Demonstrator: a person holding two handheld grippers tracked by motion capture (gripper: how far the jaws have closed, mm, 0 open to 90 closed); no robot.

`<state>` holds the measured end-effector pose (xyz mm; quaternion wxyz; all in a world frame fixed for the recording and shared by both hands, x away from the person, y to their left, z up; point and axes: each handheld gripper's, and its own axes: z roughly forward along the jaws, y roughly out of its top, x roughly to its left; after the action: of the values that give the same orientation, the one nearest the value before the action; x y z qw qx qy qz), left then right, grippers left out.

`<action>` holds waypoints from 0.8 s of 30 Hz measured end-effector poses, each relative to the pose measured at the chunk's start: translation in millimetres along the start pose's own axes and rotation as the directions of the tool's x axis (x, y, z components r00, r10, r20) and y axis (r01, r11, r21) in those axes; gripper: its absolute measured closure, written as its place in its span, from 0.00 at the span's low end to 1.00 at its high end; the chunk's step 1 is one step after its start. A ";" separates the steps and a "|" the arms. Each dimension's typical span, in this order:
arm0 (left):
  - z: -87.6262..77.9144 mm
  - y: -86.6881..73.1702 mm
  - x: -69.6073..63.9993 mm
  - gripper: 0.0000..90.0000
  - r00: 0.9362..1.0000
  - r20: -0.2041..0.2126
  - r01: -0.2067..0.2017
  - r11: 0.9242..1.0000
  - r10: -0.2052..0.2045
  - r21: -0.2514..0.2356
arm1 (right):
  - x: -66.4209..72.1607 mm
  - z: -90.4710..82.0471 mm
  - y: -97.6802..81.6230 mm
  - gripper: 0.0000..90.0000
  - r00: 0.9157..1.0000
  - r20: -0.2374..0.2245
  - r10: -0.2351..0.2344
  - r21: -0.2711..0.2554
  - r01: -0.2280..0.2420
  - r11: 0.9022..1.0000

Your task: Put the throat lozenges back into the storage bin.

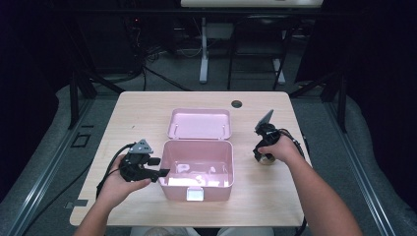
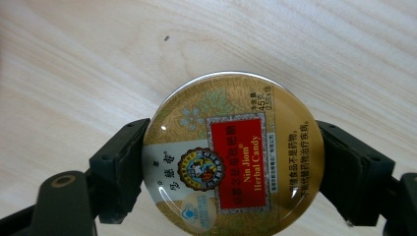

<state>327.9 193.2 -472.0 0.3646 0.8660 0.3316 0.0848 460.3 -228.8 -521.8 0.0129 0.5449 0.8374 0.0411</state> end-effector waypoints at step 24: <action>-0.3 -0.1 0.2 0.50 1.000 0.003 0.002 1.000 -0.002 -0.003 | 21.8 -58.3 0.3 0.22 0.995 0.006 -0.102 -0.016 0.102 0.995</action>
<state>327.9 193.6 -471.9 0.3666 0.8651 0.3319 0.0836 447.9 -211.9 -463.2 0.0215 0.5013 0.8638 0.0457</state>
